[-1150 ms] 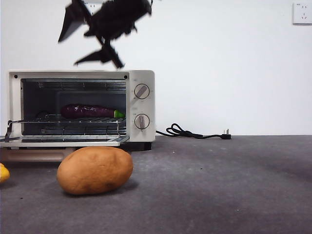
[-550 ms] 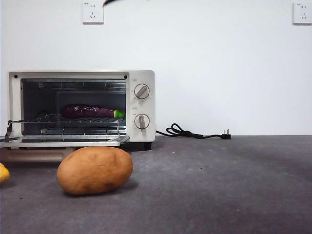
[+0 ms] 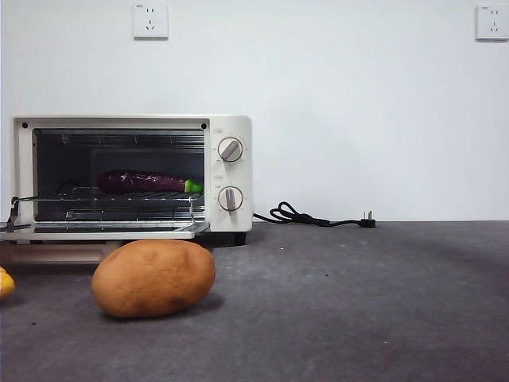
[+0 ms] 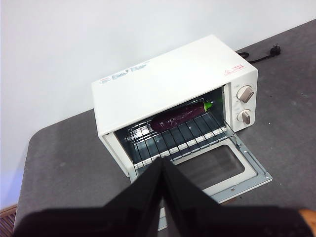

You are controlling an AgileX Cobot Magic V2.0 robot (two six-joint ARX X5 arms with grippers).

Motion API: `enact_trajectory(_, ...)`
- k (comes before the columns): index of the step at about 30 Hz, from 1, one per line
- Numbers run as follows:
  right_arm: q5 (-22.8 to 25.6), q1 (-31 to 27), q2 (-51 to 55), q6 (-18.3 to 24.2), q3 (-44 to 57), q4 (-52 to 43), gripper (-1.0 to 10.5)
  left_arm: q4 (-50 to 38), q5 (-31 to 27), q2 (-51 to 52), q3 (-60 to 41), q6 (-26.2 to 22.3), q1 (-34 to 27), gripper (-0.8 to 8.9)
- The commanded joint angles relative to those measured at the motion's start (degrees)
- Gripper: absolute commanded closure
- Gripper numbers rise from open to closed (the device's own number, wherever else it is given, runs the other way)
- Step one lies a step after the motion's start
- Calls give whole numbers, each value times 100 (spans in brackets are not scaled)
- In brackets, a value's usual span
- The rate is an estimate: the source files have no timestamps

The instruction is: Take the eggplant from the table,put the eggplant in the oven

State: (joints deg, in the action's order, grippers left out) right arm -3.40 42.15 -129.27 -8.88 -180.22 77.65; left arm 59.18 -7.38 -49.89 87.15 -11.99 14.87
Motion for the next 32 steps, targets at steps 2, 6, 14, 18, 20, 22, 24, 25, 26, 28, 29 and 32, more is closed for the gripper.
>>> enact_trajectory(2,46,22,205,151,-415,125,669,4,-20,-59,-48,-44,15,819)
enact_trajectory(6,44,22,492,247,-415,127,745,39,-63,-66,-48,-46,-4,819)
enact_trajectory(14,212,20,1163,341,-396,133,763,55,-339,-63,-48,-50,-11,819)
enact_trajectory(18,708,20,1561,483,-240,138,763,55,-337,-70,-48,-48,-11,819)
enact_trajectory(20,1178,20,1805,629,-61,138,763,52,-334,-74,-48,-48,-11,819)
enact_trajectory(22,1869,20,2072,758,166,138,762,52,-315,-81,-48,-48,-11,819)
enact_trajectory(24,2503,20,2376,855,448,140,762,52,-315,-105,-48,-48,-11,819)
enact_trajectory(25,2647,20,2498,896,575,140,762,52,-315,-114,-48,-48,-11,819)
enact_trajectory(26,2820,20,2649,925,730,140,762,50,-315,-114,-48,-48,-11,819)
enact_trajectory(28,3270,20,2927,968,1036,140,762,48,-315,-114,-48,-48,-11,819)
enact_trajectory(29,3493,20,3073,1021,1215,142,762,42,-315,-114,-48,-48,-11,819)
enact_trajectory(32,3685,22,3499,1078,1818,146,762,39,-317,-116,-48,-48,-11,819)
